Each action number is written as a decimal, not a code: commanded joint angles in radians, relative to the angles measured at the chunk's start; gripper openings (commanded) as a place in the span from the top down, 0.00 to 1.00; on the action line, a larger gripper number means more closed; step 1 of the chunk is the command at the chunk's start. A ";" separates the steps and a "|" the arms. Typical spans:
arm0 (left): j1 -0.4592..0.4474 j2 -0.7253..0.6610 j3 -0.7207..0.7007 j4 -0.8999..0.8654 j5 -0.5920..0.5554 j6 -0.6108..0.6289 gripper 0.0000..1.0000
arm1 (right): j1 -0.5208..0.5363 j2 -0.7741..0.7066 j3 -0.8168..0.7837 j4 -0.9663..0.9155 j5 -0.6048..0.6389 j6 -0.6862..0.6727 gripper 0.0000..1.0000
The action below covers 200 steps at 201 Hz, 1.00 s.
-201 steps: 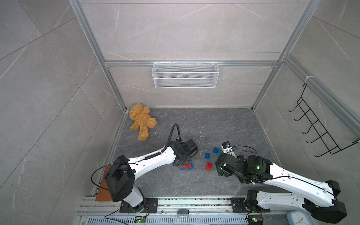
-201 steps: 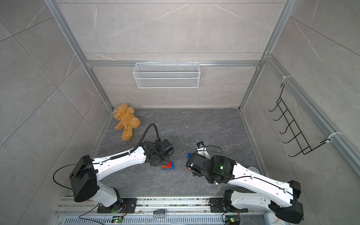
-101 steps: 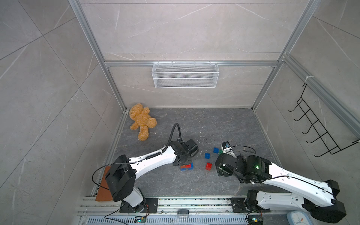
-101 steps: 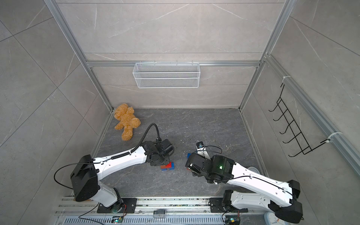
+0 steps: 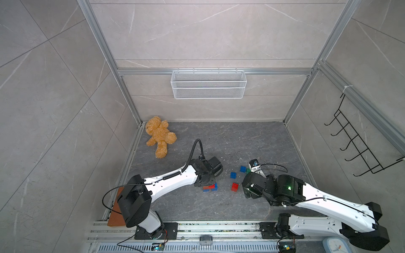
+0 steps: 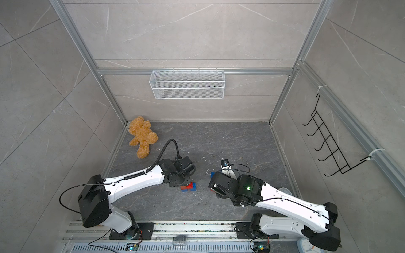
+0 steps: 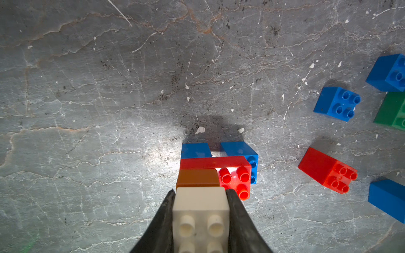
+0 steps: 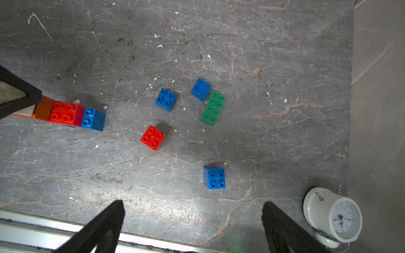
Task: Assemble the letter h with lego
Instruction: Assemble the lego brick with the lego brick.
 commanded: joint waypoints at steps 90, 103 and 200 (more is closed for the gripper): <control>0.003 -0.022 0.030 -0.081 -0.029 0.035 1.00 | 0.000 0.016 -0.010 -0.026 0.019 0.009 0.00; 0.003 -0.021 0.020 -0.068 -0.022 0.031 1.00 | 0.000 0.017 -0.010 -0.026 0.019 0.009 0.00; -0.006 0.038 -0.111 0.039 0.042 -0.009 1.00 | 0.001 0.015 -0.012 -0.023 0.016 0.011 0.00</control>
